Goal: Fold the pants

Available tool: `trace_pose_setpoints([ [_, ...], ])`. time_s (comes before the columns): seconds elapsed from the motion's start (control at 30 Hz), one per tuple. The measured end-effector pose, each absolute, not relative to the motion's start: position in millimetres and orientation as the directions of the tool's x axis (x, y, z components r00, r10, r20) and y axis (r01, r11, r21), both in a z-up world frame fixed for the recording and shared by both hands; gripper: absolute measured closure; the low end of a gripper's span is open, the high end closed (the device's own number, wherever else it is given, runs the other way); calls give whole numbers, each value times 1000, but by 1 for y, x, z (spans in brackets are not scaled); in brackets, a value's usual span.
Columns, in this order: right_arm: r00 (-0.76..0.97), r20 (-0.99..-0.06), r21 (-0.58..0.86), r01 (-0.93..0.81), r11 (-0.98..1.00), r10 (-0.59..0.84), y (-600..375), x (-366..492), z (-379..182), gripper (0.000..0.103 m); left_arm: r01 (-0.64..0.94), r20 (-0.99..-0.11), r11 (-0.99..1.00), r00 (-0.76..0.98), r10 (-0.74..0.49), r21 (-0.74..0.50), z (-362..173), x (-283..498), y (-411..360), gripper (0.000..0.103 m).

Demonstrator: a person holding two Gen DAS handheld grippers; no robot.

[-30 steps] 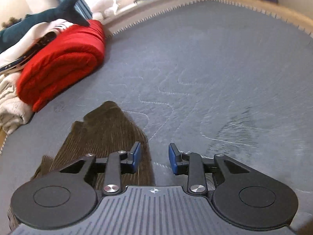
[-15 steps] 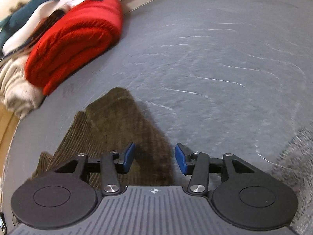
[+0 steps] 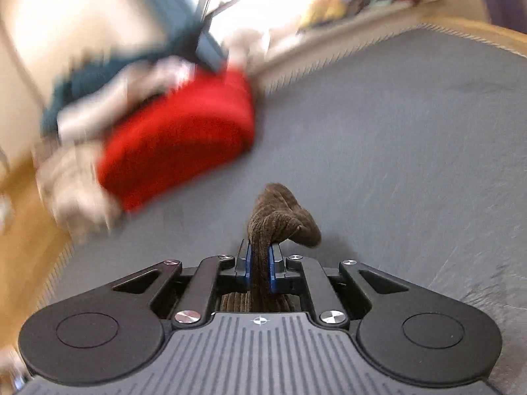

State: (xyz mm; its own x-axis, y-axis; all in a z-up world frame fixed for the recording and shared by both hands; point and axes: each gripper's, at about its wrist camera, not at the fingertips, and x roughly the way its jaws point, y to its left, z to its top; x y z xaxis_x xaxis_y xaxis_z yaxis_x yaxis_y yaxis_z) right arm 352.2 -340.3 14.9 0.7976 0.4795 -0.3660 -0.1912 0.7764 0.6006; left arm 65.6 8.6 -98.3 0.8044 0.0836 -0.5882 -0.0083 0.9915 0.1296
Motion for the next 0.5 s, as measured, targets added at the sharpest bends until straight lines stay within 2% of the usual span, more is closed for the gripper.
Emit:
trace_pose_setpoints([
  [0.07,900,-328,653,-4,757,288,-392,336,21,93,-8,-595,994,800,74,113,-97,67,12,65],
  [0.13,917,-398,686,283,670,21,-452,315,8,93,-12,-606,995,793,67,95,-95,69,16,65],
  [0.17,895,-446,694,356,626,-15,-474,310,-4,93,-7,-616,996,785,64,94,-92,72,17,65],
  [0.3,771,-634,543,497,676,-58,-512,305,-54,93,35,-662,990,747,67,139,-78,85,16,65],
  [0.4,751,-660,569,494,657,7,-527,307,-79,91,75,-656,987,754,39,144,-64,100,12,61],
  [0.5,759,-650,612,490,621,43,-543,306,-86,80,74,-650,985,758,46,156,-55,121,10,58],
])
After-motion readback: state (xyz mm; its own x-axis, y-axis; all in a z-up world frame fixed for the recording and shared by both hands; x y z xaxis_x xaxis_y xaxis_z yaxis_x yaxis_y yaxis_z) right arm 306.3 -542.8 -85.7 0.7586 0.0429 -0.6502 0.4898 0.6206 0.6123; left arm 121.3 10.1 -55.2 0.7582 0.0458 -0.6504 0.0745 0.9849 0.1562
